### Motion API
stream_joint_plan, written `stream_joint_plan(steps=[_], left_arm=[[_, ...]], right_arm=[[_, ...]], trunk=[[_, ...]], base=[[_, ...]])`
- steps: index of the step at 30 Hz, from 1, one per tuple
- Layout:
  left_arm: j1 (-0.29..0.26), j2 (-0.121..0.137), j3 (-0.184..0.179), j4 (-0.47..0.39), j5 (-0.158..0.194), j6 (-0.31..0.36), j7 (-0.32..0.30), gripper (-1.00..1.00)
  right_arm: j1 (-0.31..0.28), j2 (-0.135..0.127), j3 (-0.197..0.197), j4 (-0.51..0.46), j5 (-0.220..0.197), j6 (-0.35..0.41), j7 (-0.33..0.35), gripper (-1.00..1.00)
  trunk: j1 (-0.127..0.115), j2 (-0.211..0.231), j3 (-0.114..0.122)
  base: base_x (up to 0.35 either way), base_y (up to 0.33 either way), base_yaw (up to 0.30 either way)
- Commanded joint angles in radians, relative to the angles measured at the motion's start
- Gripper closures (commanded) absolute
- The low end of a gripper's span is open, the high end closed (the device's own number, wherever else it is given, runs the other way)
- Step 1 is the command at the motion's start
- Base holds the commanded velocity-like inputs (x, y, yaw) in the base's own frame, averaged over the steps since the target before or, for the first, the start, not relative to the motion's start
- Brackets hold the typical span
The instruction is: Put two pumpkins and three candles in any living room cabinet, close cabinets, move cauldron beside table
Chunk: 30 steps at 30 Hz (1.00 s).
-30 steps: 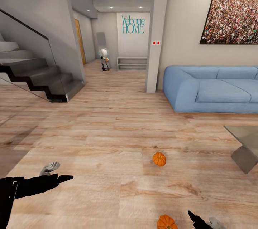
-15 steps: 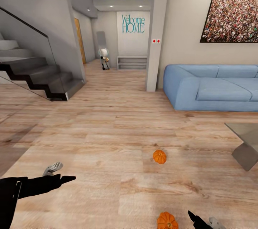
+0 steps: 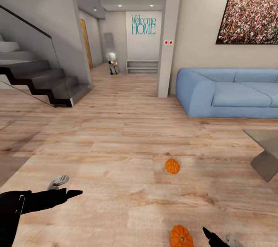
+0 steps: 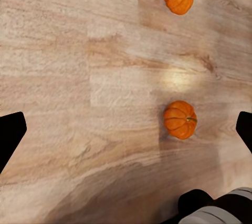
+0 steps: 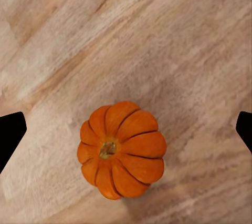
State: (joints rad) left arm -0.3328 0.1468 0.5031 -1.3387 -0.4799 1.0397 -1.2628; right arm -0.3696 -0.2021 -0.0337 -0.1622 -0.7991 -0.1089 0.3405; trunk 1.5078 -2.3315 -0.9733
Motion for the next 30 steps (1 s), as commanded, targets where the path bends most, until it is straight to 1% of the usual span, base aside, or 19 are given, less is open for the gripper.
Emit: stream_joint_plan(steps=[1, 8, 19, 22, 24, 26, 27, 30], left_arm=[[0.000, 0.000, 0.000, 0.000, 0.000, 0.000, 0.000, -1.00], [0.000, 0.003, 0.000, 0.001, 0.002, -0.001, 0.002, -1.00], [0.000, -0.002, -0.001, 0.001, 0.003, -0.001, 0.001, -1.00], [0.000, -0.016, -0.003, 0.001, 0.003, 0.000, -0.002, -1.00], [0.000, -0.024, -0.003, 0.001, 0.003, 0.000, -0.002, -1.00], [0.000, -0.029, -0.003, 0.001, 0.002, 0.000, -0.003, -1.00], [0.000, -0.030, -0.003, 0.001, 0.002, 0.000, -0.003, -1.00], [0.000, -0.034, -0.003, 0.002, 0.001, 0.001, -0.003, -1.00]], right_arm=[[0.000, 0.000, 0.000, 0.000, 0.000, 0.000, 0.000, -1.00], [0.000, 0.001, 0.001, 0.001, -0.001, 0.003, -0.001, -1.00], [0.000, 0.003, 0.001, 0.001, 0.002, 0.004, -0.002, -1.00], [-0.001, 0.001, -0.001, 0.000, 0.000, 0.009, -0.003, -1.00], [-0.007, -0.005, -0.004, -0.004, -0.003, 0.038, -0.007, -1.00], [-0.032, -0.009, -0.007, -0.013, -0.005, 0.121, -0.027, -1.00], [-0.041, -0.009, -0.007, -0.014, -0.005, 0.137, -0.031, -1.00], [-0.083, -0.009, -0.008, -0.018, -0.005, 0.235, -0.049, -1.00]], trunk=[[0.004, -0.007, -0.003], [0.031, -0.056, -0.025], [0.073, -0.133, -0.060], [0.084, -0.154, -0.069], [0.092, -0.168, -0.075], [0.093, -0.169, -0.083], [0.094, -0.169, -0.087], [0.095, -0.170, -0.098]], base=[[0.000, 0.000, 0.000], [0.000, 0.000, 0.000], [0.000, 0.000, 0.000], [0.000, 0.000, 0.000], [0.000, 0.000, 0.000], [0.000, 0.000, 0.000], [0.000, 0.000, 0.000], [0.000, 0.000, 0.000]])
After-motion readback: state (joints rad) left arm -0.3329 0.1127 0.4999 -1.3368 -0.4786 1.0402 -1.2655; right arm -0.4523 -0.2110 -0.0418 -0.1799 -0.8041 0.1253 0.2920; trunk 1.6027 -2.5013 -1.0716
